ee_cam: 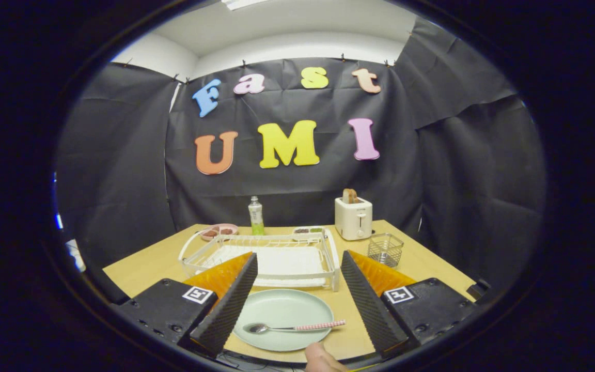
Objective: Take the plate from the dish rack, then take the spoon from the basket and place it into the plate.
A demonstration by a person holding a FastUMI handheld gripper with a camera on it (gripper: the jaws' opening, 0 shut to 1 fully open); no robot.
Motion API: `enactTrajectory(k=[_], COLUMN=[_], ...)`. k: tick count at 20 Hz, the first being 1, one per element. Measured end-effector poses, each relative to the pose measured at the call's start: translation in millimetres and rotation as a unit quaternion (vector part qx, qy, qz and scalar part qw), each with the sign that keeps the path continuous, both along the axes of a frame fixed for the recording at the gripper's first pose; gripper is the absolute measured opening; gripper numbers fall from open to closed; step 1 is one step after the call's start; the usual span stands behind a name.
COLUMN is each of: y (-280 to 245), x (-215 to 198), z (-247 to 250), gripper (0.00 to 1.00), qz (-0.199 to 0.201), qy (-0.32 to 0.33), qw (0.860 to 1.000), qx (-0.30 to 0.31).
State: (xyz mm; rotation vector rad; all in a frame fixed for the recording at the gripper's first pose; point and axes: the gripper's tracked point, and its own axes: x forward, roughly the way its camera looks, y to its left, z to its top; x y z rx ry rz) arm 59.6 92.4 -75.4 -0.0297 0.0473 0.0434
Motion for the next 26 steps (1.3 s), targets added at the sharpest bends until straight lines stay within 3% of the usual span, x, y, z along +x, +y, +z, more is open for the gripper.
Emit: enactTrajectory(k=[10, 26], y=[-18, -38], x=[-35, -47], z=[44, 39], gripper=[1.0, 1.0], qz=[-0.019, -0.029], qy=[-0.032, -0.029], qw=[0.999, 0.999], qx=[-0.001, -0.007])
